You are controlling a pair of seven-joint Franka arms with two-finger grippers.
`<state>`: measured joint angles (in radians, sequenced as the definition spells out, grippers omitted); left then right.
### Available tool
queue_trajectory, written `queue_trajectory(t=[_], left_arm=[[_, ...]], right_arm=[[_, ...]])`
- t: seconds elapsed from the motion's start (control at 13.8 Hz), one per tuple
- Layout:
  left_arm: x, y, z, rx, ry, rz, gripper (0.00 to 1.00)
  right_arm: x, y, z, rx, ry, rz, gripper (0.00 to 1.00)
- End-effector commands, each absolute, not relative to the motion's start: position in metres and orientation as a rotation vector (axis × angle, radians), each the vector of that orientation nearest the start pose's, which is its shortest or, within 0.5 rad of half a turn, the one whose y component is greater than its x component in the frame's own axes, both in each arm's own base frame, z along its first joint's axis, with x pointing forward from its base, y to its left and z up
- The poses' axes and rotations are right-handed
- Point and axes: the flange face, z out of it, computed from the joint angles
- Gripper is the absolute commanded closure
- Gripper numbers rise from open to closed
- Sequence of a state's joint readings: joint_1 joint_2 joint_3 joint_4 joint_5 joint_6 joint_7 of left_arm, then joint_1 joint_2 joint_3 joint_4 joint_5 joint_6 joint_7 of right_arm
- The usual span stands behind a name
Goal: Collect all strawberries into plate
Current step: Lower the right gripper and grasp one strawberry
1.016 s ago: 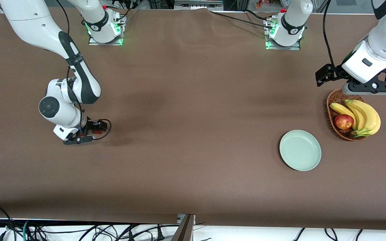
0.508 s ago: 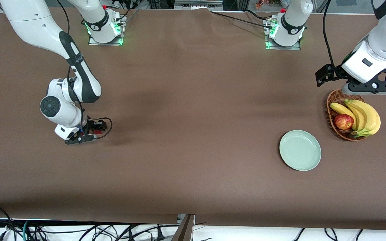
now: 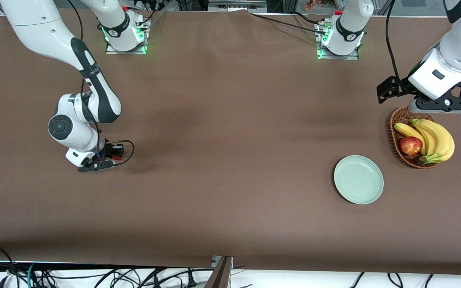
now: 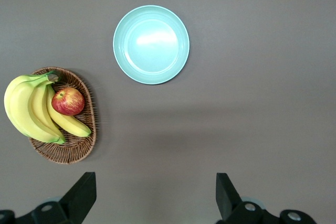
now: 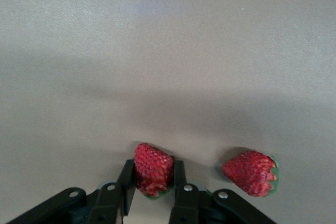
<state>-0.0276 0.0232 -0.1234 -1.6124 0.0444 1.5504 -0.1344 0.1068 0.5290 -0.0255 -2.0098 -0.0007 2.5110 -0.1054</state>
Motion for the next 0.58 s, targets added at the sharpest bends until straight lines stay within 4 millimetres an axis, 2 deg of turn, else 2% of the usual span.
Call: queue_trajectory(t=[0.0, 0.15, 0.22, 0.29, 0.51], left_arm=[[0.552, -0.079, 0.597, -3.103, 0.036, 0.129, 0.00], [0.552, -0.079, 0.597, -3.103, 0.036, 0.129, 0.00], [0.552, -0.079, 0.598, -3.103, 0.036, 0.127, 0.00], [0.552, -0.079, 0.597, -3.103, 0.036, 0.129, 0.00], [0.552, -0.079, 0.597, -3.103, 0.036, 0.129, 0.00]], right_arm=[[0.596, 0.058, 0.192, -3.122, -0.337, 0.017, 0.93], [0.603, 0.085, 0.205, -3.094, -0.370, -0.026, 0.93], [0.606, 0.109, 0.213, -3.069, -0.408, -0.054, 0.93], [0.608, 0.140, 0.222, -3.054, -0.379, -0.084, 0.93], [0.602, 0.245, 0.237, -3.039, -0.087, -0.131, 0.93]])
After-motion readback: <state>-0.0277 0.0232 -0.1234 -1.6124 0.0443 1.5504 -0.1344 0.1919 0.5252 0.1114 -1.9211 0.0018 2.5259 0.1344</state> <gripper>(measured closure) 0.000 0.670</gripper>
